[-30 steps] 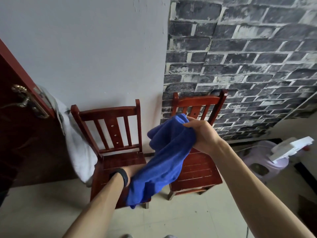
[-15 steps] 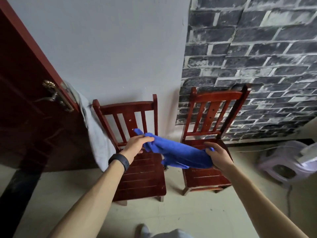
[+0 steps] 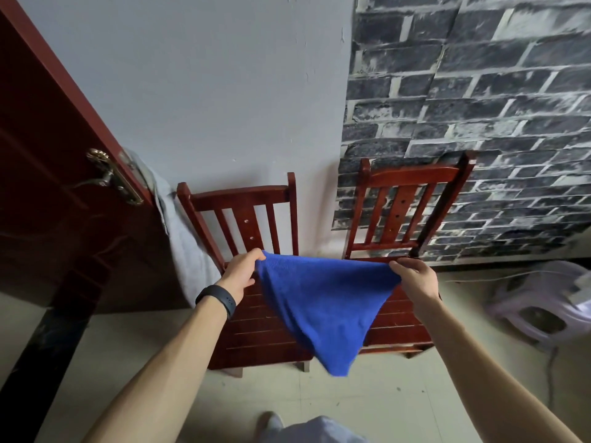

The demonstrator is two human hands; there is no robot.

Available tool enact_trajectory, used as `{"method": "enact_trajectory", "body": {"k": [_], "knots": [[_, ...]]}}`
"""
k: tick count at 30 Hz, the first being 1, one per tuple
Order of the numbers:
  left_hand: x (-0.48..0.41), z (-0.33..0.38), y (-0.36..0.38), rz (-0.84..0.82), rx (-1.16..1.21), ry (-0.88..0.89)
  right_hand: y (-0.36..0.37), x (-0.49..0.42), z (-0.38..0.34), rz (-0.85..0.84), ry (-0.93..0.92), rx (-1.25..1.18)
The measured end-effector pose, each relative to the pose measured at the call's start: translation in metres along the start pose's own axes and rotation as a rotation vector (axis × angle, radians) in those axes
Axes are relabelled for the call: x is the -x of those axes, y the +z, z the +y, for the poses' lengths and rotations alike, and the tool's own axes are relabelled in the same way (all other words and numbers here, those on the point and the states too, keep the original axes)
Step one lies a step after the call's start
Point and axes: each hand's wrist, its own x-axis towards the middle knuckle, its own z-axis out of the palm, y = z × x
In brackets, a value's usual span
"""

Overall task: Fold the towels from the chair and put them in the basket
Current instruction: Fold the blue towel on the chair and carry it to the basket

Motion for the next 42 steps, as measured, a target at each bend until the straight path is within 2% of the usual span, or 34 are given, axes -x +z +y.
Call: {"method": "enact_trajectory", "body": {"k": [2,5,8,10,12,14,18,21,25,29,32,38,42], "knots": [[0.004,-0.001,0.002,-0.005,0.018,-0.037,0.001,-0.002,0.001,-0.036,0.047,-0.114],[0.004,-0.008,0.005,-0.079,-0.014,-0.182,0.002,-0.003,0.000,-0.119,0.135,-0.211],[-0.001,-0.023,0.005,-0.185,-0.280,-0.252,0.001,-0.002,0.006,-0.245,0.292,-0.316],[0.006,-0.032,0.008,-0.194,-0.453,-0.329,-0.002,0.002,0.013,-0.284,0.398,-0.317],[0.016,-0.038,0.009,-0.164,-0.574,-0.352,-0.005,0.003,0.025,-0.308,0.513,-0.238],[0.020,-0.049,0.005,-0.083,-0.596,-0.343,-0.007,0.006,0.040,-0.386,0.637,-0.072],[0.025,-0.082,-0.011,-0.003,-0.322,-0.306,-0.016,0.023,0.072,-0.490,0.763,0.285],[0.029,-0.110,-0.018,0.039,-0.074,-0.378,-0.018,0.037,0.089,-0.480,0.743,0.332],[0.036,-0.132,-0.025,0.175,0.154,-0.398,-0.008,0.041,0.094,-0.505,0.624,0.135],[0.042,-0.143,-0.041,0.395,0.183,-0.279,0.009,0.040,0.094,-0.540,0.455,0.210],[0.026,-0.183,-0.074,0.508,0.065,-0.195,0.021,0.041,0.096,-0.405,0.242,0.335],[0.062,-0.168,-0.073,0.512,0.309,-0.131,0.043,0.061,0.108,-0.283,0.210,0.128],[0.056,-0.187,-0.101,0.493,0.381,-0.198,0.065,0.072,0.132,-0.282,0.147,0.268]]}}
